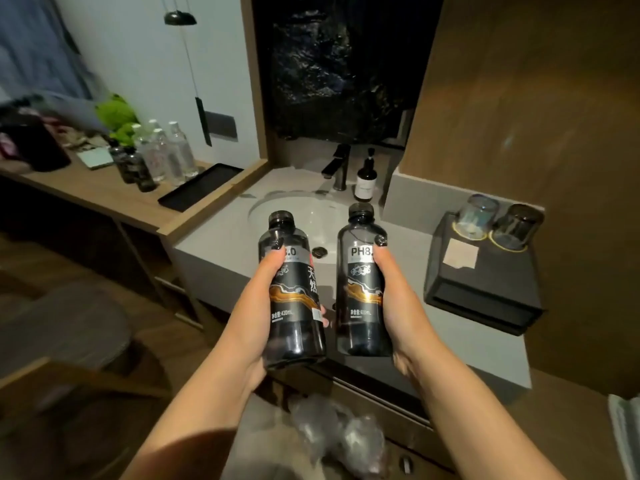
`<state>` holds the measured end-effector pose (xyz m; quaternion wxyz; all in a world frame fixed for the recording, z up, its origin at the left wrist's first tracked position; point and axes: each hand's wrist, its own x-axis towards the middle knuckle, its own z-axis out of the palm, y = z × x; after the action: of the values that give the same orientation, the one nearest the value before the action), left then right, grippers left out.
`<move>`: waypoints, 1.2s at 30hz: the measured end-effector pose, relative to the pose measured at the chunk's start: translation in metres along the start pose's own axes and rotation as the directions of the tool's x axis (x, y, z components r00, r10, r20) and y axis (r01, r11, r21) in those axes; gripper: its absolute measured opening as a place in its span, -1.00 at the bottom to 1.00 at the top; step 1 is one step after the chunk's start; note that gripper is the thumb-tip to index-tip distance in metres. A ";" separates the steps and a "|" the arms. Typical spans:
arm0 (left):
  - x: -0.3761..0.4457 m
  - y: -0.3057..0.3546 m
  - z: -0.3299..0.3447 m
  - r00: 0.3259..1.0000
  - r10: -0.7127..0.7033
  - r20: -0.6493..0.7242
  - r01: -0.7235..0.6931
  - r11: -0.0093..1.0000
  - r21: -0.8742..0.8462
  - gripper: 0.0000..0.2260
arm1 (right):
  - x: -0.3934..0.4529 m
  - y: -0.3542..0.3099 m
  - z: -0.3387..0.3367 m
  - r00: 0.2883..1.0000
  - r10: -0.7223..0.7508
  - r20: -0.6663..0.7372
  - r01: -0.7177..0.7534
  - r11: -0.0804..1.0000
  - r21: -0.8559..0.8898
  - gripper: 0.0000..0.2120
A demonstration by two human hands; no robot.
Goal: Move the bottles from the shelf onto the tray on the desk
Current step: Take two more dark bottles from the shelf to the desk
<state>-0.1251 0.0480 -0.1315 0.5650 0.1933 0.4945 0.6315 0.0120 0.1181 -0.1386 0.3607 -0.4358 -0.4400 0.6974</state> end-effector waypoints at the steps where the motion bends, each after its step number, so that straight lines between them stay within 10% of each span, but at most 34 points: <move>1: 0.004 0.002 -0.008 1.000 -0.009 -0.012 0.009 1.000 -0.006 -0.60 | 0.008 0.003 0.006 1.000 -0.003 0.006 0.003 1.000 -0.019 -0.61; 36: 0.281 0.238 -0.345 0.959 0.017 -0.283 0.017 0.993 0.116 -0.55 | 0.313 0.020 0.370 0.994 0.058 0.095 -0.038 0.978 -0.205 -0.54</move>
<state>-0.6077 0.1927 -0.1698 0.4760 0.1334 0.6066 0.6227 -0.4458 0.2774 -0.1620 0.2748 -0.4452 -0.5156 0.6785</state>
